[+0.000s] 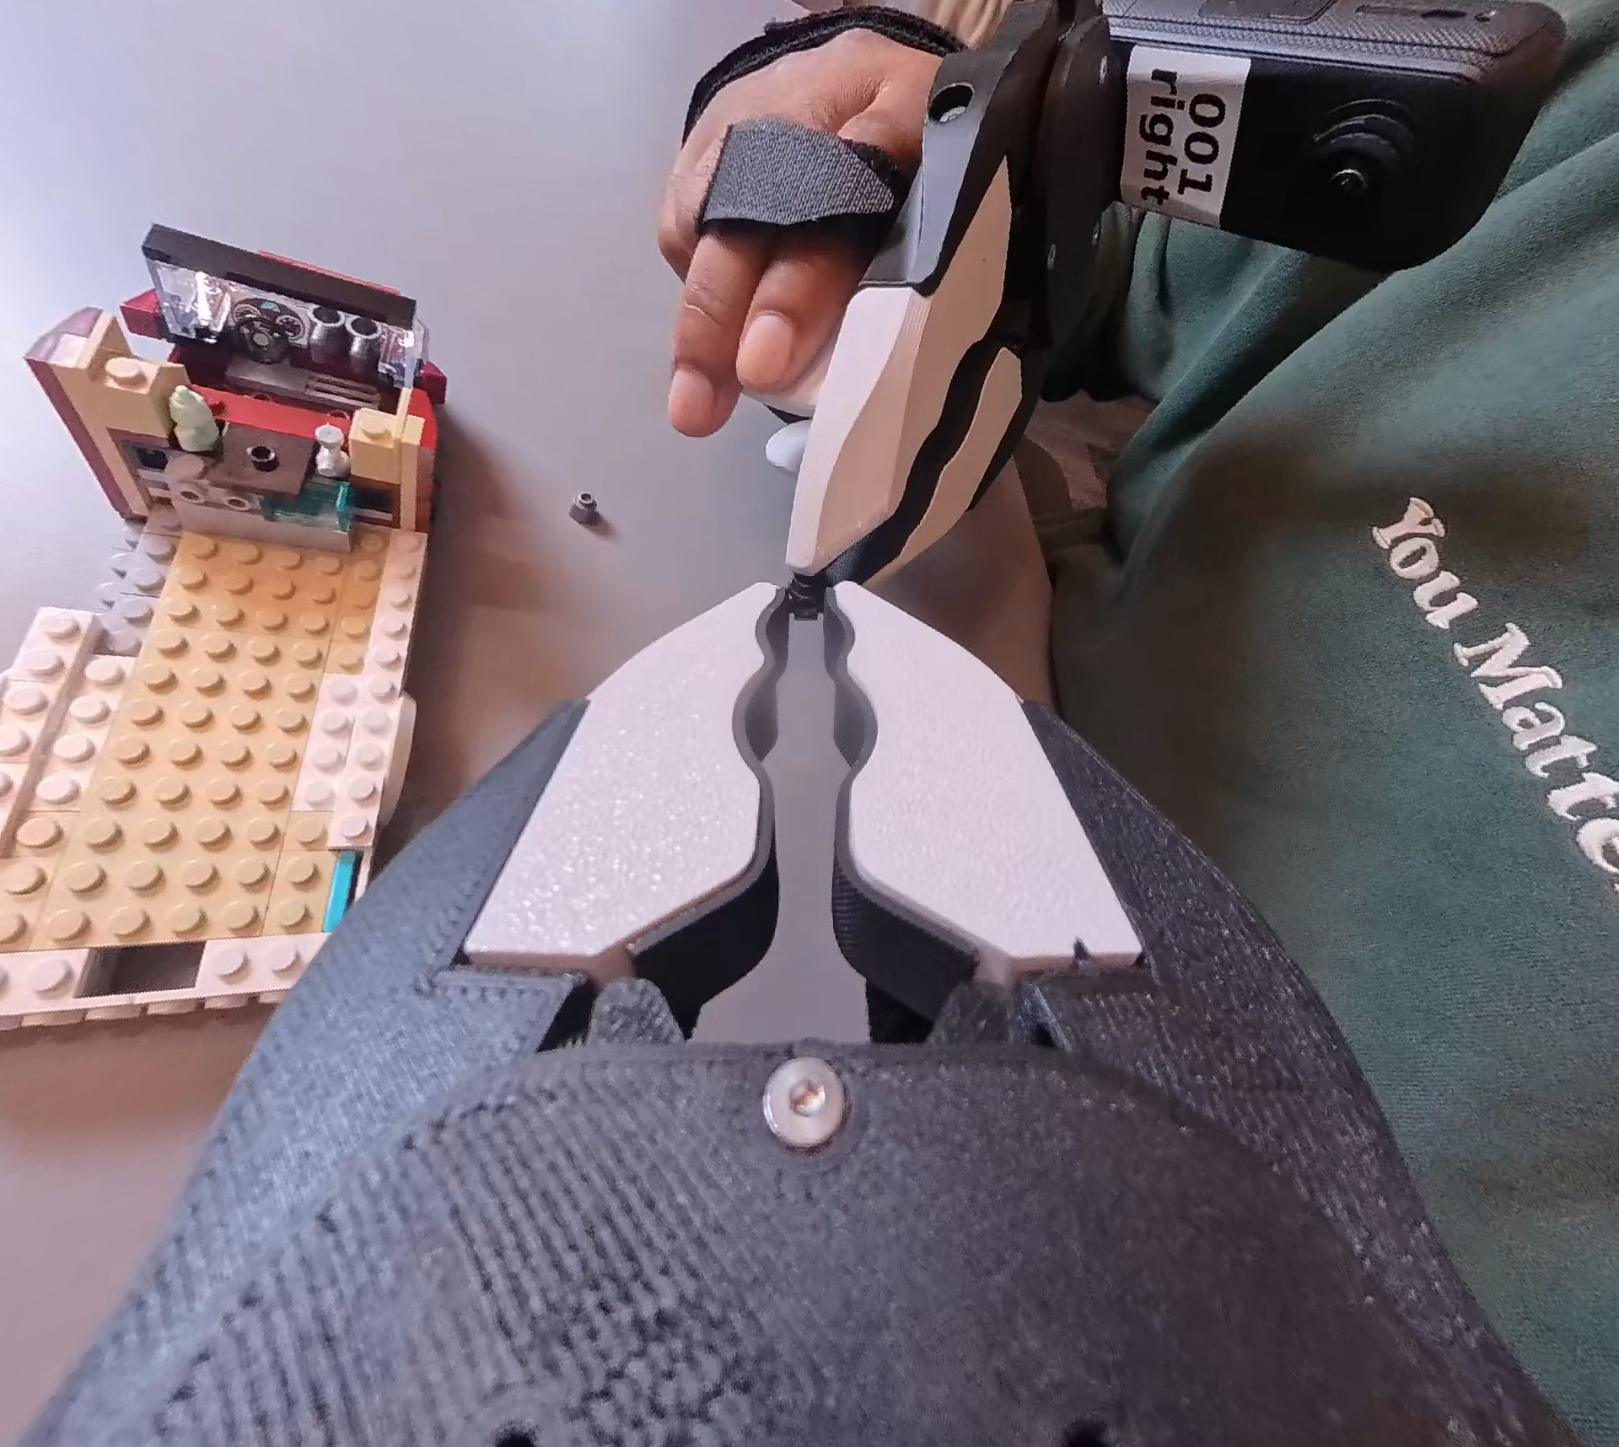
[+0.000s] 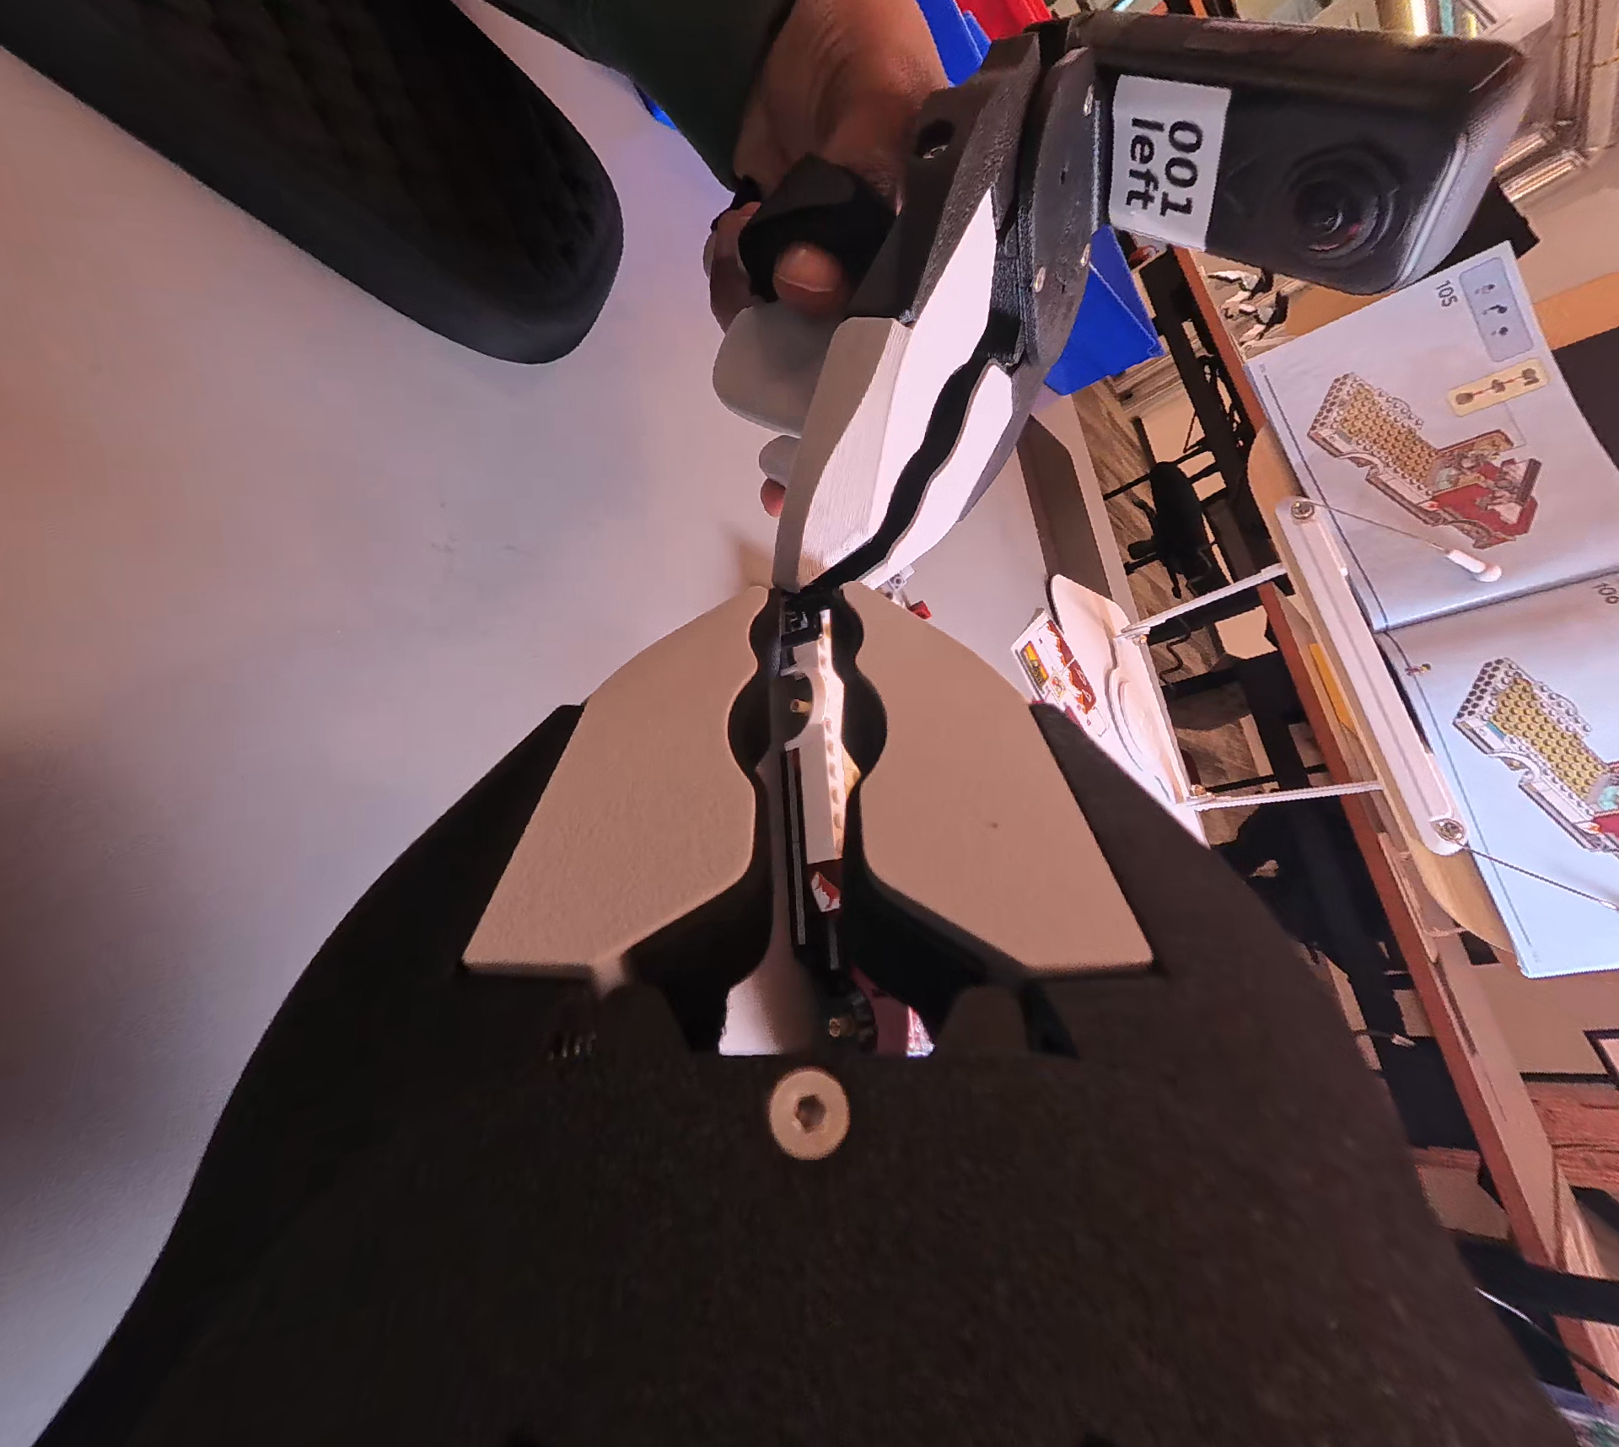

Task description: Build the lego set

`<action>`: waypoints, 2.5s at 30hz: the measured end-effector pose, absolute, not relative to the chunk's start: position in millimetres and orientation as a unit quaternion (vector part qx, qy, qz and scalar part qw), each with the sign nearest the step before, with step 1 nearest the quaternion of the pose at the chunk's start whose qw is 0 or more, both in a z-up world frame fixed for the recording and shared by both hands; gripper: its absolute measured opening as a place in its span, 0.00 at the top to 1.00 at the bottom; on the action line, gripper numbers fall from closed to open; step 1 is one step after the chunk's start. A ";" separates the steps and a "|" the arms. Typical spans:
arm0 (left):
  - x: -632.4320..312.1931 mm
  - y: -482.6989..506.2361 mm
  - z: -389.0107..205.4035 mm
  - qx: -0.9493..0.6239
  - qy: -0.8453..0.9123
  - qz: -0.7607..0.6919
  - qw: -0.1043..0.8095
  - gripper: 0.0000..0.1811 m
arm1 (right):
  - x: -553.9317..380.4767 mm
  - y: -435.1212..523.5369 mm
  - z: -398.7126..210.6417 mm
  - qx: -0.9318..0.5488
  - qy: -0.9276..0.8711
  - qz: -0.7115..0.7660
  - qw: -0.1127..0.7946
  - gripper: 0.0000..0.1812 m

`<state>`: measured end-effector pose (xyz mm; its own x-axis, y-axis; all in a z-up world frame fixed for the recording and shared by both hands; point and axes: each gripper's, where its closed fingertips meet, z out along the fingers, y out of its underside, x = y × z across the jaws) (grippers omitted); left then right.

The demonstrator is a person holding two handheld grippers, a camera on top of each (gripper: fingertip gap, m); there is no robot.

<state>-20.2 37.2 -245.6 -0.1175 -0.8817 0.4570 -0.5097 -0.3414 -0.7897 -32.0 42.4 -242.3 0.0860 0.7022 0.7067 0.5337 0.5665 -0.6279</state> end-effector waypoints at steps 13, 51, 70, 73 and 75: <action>-21.3 28.6 -243.9 -0.630 0.534 -0.543 0.152 0.96 | -33.2 34.3 -242.9 -0.508 -0.648 0.181 0.538 0.96; -16.4 38.1 -239.9 -0.500 0.653 -0.298 0.484 0.97 | -28.6 39.7 -225.4 -0.589 -0.503 0.436 0.458 0.96; -17.2 39.7 -240.9 -0.456 0.675 -0.236 0.529 0.98 | -26.7 48.6 -231.4 -0.638 -0.449 0.480 0.401 0.96; -17.7 43.0 -239.9 -0.456 0.673 -0.221 0.539 0.98 | -26.8 49.5 -229.4 -0.641 -0.436 0.492 0.396 0.96; -17.8 45.1 -237.2 -0.458 0.667 -0.217 0.546 0.97 | -25.9 50.7 -227.0 -0.642 -0.426 0.500 0.396 0.96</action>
